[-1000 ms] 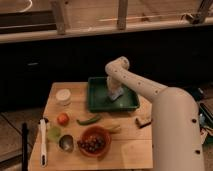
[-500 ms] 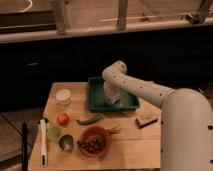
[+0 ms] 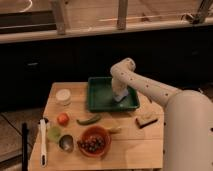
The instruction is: Wipe tray with sponge
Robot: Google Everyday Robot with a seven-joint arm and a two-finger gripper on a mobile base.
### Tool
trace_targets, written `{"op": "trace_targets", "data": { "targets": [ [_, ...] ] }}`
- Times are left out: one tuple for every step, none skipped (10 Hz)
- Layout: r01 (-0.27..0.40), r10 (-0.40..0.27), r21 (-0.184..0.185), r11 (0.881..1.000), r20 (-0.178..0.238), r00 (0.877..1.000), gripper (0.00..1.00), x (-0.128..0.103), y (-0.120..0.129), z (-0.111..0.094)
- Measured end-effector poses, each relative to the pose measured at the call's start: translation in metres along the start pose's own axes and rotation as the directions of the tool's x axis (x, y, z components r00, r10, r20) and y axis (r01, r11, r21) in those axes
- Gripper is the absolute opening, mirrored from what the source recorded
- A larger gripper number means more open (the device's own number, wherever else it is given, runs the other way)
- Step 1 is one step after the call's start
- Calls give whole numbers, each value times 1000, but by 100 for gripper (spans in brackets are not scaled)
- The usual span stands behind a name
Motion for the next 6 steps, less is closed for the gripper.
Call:
{"op": "trace_targets", "data": {
  "targets": [
    [12,-12,7,1000,8,1000,1,-6,-8,2],
    [26,-26,13,1000,20,999,1,-15,-15,4],
    [49,-49,18,999,39,998,1,-33,-22,6],
    [62,-63,20,998,56,996,1,-48,-22,5],
    [67,-68,15,998,60,996,1,-55,-18,5],
    [68,-69,11,998,61,996,1,-58,-15,3]
  ]
}}
